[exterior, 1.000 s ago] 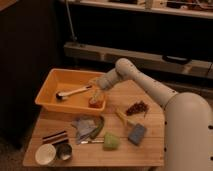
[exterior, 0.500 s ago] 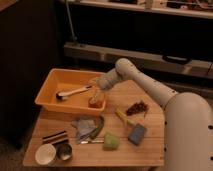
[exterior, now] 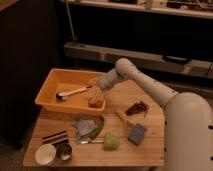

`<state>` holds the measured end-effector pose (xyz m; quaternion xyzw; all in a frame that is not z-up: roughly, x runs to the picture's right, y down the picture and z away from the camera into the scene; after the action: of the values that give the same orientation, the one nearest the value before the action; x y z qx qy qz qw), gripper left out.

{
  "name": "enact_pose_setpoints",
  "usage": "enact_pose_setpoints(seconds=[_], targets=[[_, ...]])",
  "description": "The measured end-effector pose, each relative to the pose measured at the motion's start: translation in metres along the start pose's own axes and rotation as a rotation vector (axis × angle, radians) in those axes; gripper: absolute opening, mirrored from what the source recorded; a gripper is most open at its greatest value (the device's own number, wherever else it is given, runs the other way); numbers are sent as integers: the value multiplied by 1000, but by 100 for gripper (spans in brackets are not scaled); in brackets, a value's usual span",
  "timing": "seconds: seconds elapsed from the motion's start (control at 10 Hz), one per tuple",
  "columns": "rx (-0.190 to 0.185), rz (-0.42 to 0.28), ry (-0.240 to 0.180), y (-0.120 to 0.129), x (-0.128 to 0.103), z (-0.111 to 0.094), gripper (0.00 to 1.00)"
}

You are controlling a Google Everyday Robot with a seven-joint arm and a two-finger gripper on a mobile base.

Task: Place sponge in paper cup

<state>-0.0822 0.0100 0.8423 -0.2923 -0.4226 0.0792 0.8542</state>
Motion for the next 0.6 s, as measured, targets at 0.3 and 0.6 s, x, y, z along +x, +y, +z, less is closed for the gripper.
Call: enact_pose_setpoints(seconds=[0.3, 0.6], targets=[[-6, -56, 52, -2, -4, -7, 80], [-9, -286, 214, -4, -20, -52, 80]])
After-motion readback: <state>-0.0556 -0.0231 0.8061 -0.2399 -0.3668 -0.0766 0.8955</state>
